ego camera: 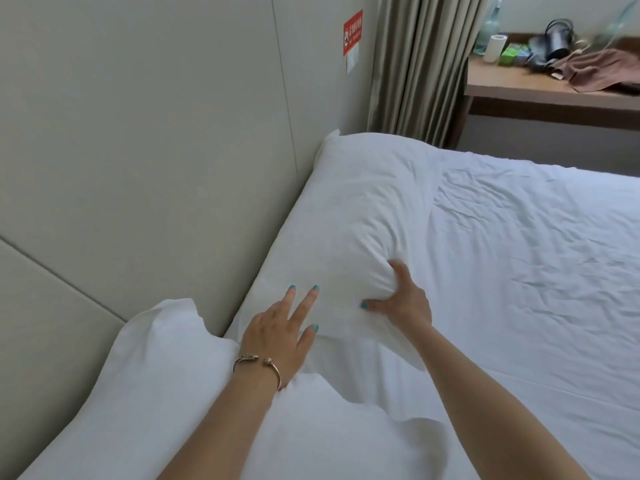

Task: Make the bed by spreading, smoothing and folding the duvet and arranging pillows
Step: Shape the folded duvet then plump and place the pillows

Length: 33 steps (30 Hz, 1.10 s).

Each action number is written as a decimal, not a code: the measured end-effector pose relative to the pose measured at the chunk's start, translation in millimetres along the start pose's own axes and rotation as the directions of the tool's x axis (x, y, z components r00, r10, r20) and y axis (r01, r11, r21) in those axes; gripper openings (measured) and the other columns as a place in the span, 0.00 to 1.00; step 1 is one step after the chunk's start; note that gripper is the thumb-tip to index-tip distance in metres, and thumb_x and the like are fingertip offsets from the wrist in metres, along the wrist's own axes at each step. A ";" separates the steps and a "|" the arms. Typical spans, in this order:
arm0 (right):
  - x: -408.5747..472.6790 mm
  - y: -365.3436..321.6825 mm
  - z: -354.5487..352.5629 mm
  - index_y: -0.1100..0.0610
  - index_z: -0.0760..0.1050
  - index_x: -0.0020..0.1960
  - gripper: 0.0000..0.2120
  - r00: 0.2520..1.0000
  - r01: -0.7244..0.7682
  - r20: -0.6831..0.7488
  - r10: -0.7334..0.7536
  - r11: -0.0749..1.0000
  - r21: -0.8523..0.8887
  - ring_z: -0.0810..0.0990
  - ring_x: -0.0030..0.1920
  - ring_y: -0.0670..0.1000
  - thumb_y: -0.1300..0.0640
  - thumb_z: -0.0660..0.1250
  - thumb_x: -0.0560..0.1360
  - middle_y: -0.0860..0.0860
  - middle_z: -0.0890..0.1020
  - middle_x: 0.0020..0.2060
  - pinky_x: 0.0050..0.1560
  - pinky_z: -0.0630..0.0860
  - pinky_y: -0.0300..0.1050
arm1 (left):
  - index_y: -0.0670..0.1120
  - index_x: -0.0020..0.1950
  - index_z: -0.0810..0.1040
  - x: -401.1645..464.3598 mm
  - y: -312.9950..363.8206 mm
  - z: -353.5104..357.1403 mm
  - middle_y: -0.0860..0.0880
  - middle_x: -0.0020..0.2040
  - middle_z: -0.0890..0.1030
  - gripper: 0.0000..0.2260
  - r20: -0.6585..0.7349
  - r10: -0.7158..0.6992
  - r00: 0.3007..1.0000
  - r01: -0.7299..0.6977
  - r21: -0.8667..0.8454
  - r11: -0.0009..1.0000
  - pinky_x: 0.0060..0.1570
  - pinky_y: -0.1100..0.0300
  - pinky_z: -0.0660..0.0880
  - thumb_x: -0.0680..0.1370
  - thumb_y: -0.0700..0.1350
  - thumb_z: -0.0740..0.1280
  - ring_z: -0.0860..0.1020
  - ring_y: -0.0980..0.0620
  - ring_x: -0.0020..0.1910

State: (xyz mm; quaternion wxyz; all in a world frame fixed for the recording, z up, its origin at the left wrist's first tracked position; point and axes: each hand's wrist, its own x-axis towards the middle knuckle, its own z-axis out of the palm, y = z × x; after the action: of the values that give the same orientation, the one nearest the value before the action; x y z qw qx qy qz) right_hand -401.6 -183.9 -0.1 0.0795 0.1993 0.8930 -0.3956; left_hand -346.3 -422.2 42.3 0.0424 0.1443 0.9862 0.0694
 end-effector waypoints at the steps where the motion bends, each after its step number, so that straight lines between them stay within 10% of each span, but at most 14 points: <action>1: -5.2 -8.9 -15.8 0.34 0.60 0.63 0.41 0.999 0.042 -0.008 -0.042 0.999 0.001 0.77 0.45 0.55 0.42 0.78 0.56 0.48 0.77 0.45 0.46 0.77 0.50 | 0.63 0.74 0.33 -1.9 5.2 -8.1 0.51 0.79 0.49 0.28 -0.002 -0.026 1.000 0.026 -0.007 1.000 0.63 0.57 0.66 0.80 0.56 0.48 0.67 0.52 0.68; 8: -77.7 9.6 -208.4 0.29 0.74 0.57 0.38 0.960 0.153 -0.228 -0.160 0.987 -0.050 0.77 0.57 0.50 0.50 0.81 0.51 0.42 0.80 0.53 0.56 0.75 0.50 | 0.62 0.77 0.49 -40.0 120.6 -76.3 0.54 0.78 0.54 0.26 -0.148 -0.014 0.989 -0.026 -0.262 0.965 0.67 0.57 0.61 0.80 0.57 0.54 0.62 0.52 0.72; 18: -403.3 139.4 -263.0 0.28 0.73 0.60 0.38 0.955 0.232 -0.130 -0.268 0.944 -0.236 0.79 0.57 0.45 0.45 0.79 0.52 0.42 0.82 0.55 0.59 0.75 0.46 | 0.63 0.77 0.47 -256.0 276.8 -69.0 0.54 0.79 0.49 0.34 0.153 0.261 0.953 -0.185 -0.386 0.904 0.72 0.53 0.60 0.76 0.61 0.62 0.55 0.50 0.76; 28: -641.3 315.0 -232.1 0.38 0.77 0.61 0.39 0.958 0.003 -0.287 0.021 0.997 0.082 0.76 0.62 0.43 0.57 0.83 0.53 0.41 0.79 0.56 0.59 0.69 0.37 | 0.64 0.76 0.46 -433.3 350.4 -10.6 0.55 0.79 0.47 0.37 0.363 0.368 0.856 -0.290 -0.253 0.923 0.71 0.45 0.60 0.74 0.66 0.63 0.52 0.48 0.77; 33: -707.6 360.8 -256.9 0.37 0.77 0.61 0.40 0.939 -0.127 -0.292 0.184 0.971 0.202 0.74 0.63 0.44 0.56 0.84 0.53 0.43 0.78 0.61 0.63 0.71 0.43 | 0.67 0.75 0.47 -483.5 380.1 30.0 0.53 0.79 0.47 0.48 0.404 0.387 0.829 -0.202 -0.429 0.881 0.72 0.41 0.54 0.57 0.79 0.55 0.47 0.47 0.77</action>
State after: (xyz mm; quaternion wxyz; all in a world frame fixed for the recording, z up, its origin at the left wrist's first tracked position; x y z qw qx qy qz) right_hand 396.0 17.6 141.6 -0.0482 0.3351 0.8362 -0.4314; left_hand 224.4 -198.3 100.2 0.2995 0.2992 0.8787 0.2207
